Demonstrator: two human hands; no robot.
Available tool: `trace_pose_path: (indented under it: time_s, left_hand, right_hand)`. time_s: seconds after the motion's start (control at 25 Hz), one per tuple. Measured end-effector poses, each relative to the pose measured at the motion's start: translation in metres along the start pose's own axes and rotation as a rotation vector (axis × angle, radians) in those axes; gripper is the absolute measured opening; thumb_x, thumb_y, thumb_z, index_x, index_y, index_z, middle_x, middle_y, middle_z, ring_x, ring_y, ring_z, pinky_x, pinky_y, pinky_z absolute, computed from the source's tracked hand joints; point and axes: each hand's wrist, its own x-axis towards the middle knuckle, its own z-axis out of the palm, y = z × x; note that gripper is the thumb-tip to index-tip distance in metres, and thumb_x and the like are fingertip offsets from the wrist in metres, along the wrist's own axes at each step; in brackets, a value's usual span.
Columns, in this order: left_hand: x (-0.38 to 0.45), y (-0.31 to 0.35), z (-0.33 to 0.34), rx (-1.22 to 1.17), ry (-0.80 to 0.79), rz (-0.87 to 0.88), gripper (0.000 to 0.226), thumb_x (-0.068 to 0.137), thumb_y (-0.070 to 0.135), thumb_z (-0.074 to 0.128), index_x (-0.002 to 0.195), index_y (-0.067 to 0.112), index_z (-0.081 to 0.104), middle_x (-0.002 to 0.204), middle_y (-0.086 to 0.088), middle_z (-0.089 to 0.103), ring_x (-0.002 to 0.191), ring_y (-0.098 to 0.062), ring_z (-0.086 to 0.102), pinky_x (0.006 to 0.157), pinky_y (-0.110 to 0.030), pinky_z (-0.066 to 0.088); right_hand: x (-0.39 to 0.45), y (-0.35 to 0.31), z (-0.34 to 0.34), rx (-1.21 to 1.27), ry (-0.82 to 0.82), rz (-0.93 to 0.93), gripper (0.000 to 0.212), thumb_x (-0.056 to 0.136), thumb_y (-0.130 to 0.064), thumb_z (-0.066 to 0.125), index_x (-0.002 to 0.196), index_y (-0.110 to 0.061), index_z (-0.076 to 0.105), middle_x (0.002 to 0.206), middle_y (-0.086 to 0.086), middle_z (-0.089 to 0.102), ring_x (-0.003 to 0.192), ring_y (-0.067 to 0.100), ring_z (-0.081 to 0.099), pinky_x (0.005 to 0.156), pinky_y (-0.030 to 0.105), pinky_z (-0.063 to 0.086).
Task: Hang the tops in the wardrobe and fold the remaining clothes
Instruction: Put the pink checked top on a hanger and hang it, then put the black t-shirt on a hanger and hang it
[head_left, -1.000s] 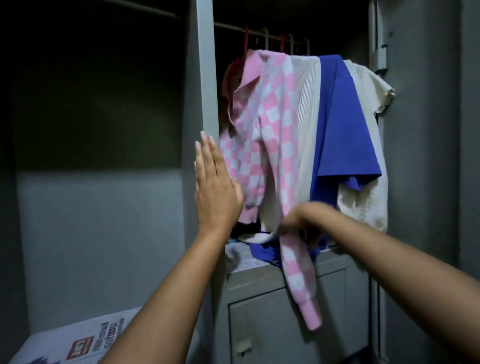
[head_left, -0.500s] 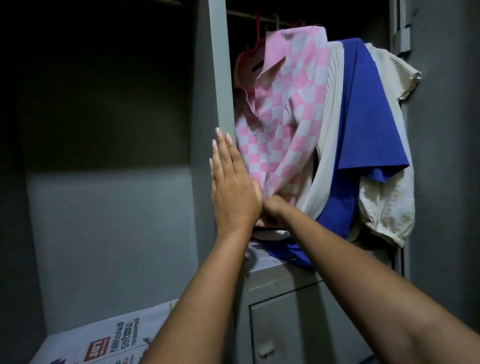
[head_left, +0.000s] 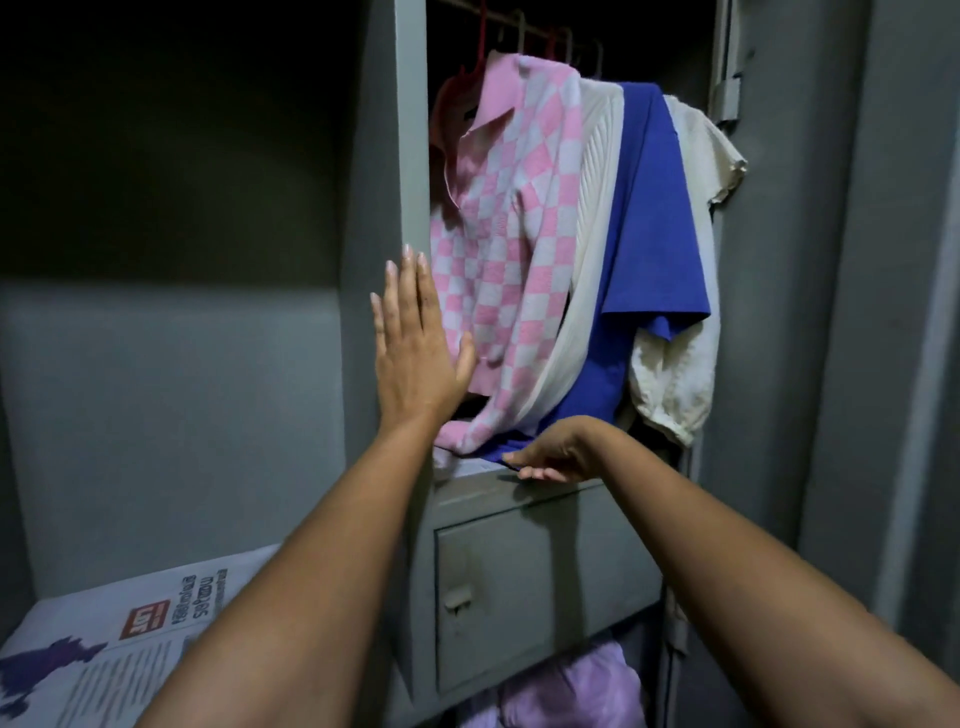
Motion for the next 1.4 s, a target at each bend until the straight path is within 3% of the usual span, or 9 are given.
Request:
trace_pose_path:
  time_s: [0.16, 0.2, 0.28, 0.36, 0.52, 0.8, 1.0, 1.16, 1.4]
  left_hand:
    - [-0.082, 0.011, -0.006, -0.403, 0.038, -0.212, 0.075, 0.091, 0.029, 0.048, 0.152, 0.006, 0.011, 0.160, -0.009, 0.009, 0.148, -0.025, 0.004, 0.120, -0.038, 0.006]
    - [-0.103, 0.019, -0.009, -0.526, 0.061, -0.300, 0.071, 0.091, 0.027, 0.048, 0.151, 0.005, 0.017, 0.159, -0.009, 0.015, 0.147, -0.025, 0.010, 0.120, -0.036, 0.009]
    - [-0.134, 0.033, -0.016, -0.697, 0.013, -0.443, 0.062, 0.094, 0.023, 0.050, 0.149, 0.006, 0.027, 0.155, -0.010, 0.027, 0.145, -0.026, 0.020, 0.117, -0.032, 0.014]
    - [-0.158, 0.052, -0.030, -0.821, -0.164, -0.598, 0.058, 0.097, 0.023, 0.053, 0.148, 0.010, 0.029, 0.152, -0.011, 0.033, 0.142, -0.026, 0.027, 0.116, -0.032, 0.020]
    - [-0.194, 0.100, -0.081, -1.004, -0.622, -0.895, 0.066, 0.099, 0.044, 0.041, 0.151, 0.008, 0.021, 0.154, -0.010, 0.028, 0.142, -0.026, 0.026, 0.117, -0.035, 0.017]
    - [-0.240, 0.199, -0.177, -1.203, -0.915, -0.783, 0.076, 0.092, 0.064, 0.036, 0.151, 0.020, 0.022, 0.158, 0.004, 0.017, 0.145, -0.016, 0.017, 0.119, -0.039, 0.012]
    - [-0.246, 0.308, -0.232, -1.374, -1.119, -0.601, 0.076, 0.091, 0.066, 0.033, 0.152, 0.024, 0.017, 0.158, 0.007, 0.015, 0.145, -0.012, 0.015, 0.119, -0.039, 0.011]
    - [-0.266, 0.397, -0.263, -1.505, -1.254, -0.478, 0.076, 0.091, 0.066, 0.033, 0.151, 0.023, 0.020, 0.155, 0.009, 0.020, 0.141, -0.011, 0.022, 0.118, -0.039, 0.015]
    - [-0.292, 0.491, -0.284, -1.572, -1.377, -0.392, 0.074, 0.094, 0.061, 0.032, 0.153, 0.019, 0.014, 0.159, 0.001, 0.013, 0.146, -0.018, 0.015, 0.118, -0.040, 0.016]
  right_hand:
    - [-0.049, 0.056, 0.013, 0.273, 0.216, -0.145, 0.017, 0.093, -0.022, 0.060, 0.080, -0.013, 0.054, 0.046, -0.004, 0.058, 0.036, 0.004, 0.052, 0.040, 0.014, 0.041]
    - [-0.062, 0.074, 0.018, 0.333, 0.273, -0.184, 0.014, 0.092, -0.024, 0.062, 0.095, -0.014, 0.053, 0.066, 0.000, 0.065, 0.050, 0.007, 0.058, 0.048, 0.018, 0.044]
    - [-0.091, 0.108, 0.028, 0.394, 0.363, -0.249, 0.052, 0.091, -0.027, 0.062, 0.135, -0.018, 0.035, 0.125, 0.008, 0.055, 0.098, 0.018, 0.058, 0.076, 0.028, 0.047]
    - [-0.130, 0.139, 0.035, 0.431, 0.397, -0.285, 0.075, 0.092, -0.026, 0.061, 0.149, -0.016, 0.014, 0.149, 0.008, 0.031, 0.130, 0.024, 0.041, 0.102, 0.032, 0.035]
    - [-0.219, 0.190, 0.044, 0.465, 0.394, -0.281, 0.082, 0.092, -0.027, 0.060, 0.152, -0.014, 0.005, 0.153, 0.008, 0.028, 0.139, 0.023, 0.031, 0.104, 0.028, 0.029]
    - [-0.369, 0.271, 0.039, 0.508, 0.449, -0.224, 0.076, 0.092, -0.041, 0.057, 0.152, -0.016, 0.017, 0.157, 0.006, 0.021, 0.142, 0.025, 0.024, 0.111, 0.041, 0.025]
    - [-0.475, 0.334, -0.001, 0.578, 0.700, -0.172, 0.073, 0.092, -0.038, 0.059, 0.150, -0.015, 0.021, 0.151, 0.007, 0.033, 0.124, 0.021, 0.042, 0.092, 0.034, 0.038]
    - [-0.560, 0.403, -0.033, 0.572, 0.889, -0.045, 0.073, 0.092, -0.040, 0.056, 0.150, -0.014, 0.019, 0.127, -0.002, 0.044, 0.120, 0.017, 0.044, 0.106, 0.036, 0.028]
    - [-0.660, 0.489, -0.070, 0.601, 1.020, 0.087, 0.086, 0.088, -0.049, 0.059, 0.152, -0.015, 0.013, 0.160, 0.007, 0.009, 0.146, 0.027, 0.007, 0.115, 0.042, 0.014]
